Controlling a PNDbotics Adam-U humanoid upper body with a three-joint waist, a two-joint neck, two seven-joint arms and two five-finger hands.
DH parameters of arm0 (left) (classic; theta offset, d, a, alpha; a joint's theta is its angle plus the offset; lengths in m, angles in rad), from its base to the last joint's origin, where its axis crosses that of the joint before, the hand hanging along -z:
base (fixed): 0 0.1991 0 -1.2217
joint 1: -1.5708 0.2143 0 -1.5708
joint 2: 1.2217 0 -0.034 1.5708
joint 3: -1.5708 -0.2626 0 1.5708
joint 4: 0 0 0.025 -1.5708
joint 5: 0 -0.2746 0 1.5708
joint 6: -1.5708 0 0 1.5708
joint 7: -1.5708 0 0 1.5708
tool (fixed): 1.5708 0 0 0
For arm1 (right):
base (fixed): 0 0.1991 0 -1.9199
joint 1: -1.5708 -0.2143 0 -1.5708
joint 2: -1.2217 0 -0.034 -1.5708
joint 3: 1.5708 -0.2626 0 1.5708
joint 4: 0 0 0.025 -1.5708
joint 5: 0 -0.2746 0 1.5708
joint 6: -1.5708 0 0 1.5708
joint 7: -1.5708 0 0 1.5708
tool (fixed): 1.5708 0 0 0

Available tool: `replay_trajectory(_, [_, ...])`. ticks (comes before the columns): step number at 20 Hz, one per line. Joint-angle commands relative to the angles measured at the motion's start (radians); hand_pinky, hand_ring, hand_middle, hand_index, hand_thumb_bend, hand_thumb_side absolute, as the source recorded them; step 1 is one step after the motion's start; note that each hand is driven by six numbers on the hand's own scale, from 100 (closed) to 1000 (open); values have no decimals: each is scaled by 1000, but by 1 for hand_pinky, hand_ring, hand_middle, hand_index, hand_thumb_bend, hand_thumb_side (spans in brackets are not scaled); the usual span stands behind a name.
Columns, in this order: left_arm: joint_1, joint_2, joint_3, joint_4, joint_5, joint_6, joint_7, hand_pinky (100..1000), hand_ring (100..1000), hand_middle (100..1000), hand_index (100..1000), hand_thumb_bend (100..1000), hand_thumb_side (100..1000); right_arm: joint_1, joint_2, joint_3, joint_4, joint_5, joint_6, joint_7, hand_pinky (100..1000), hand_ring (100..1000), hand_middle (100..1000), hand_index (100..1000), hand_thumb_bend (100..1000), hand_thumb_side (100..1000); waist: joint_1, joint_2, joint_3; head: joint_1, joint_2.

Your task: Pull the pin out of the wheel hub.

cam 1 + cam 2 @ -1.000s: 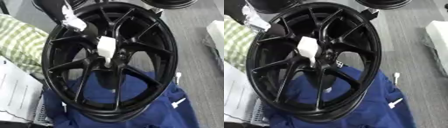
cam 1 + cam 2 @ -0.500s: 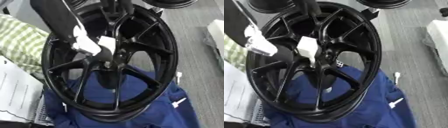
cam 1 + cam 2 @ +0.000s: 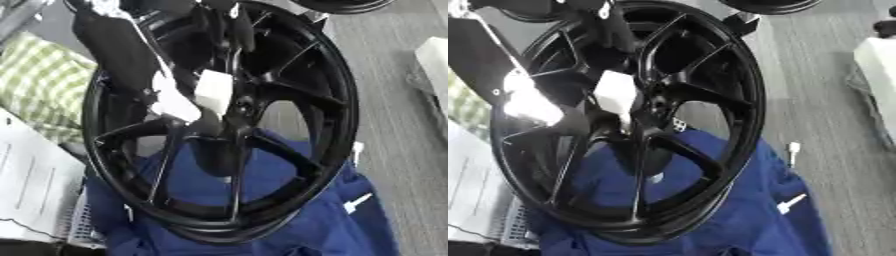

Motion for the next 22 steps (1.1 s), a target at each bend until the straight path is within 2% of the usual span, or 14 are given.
replay_trajectory(1, [-7,6,5,14,-35,-1,-7,836,798,778,854,531,423,-4,-11,-4,-9,12,3,3,1000,797,546,731,100,585,-8,-12,-2,5,-6])
replay_trajectory(10, [16,-15,6,60,-84,-23,8,846,812,802,876,504,402,-10,7,1,-2,36,13,15,1000,798,546,731,100,597,-10,1,-6,14,-16])
replay_trajectory(22, [37,-37,4,135,-124,-54,-2,827,789,767,845,486,377,-21,23,4,-1,58,22,18,1000,798,546,732,100,609,-9,23,-18,26,-25])
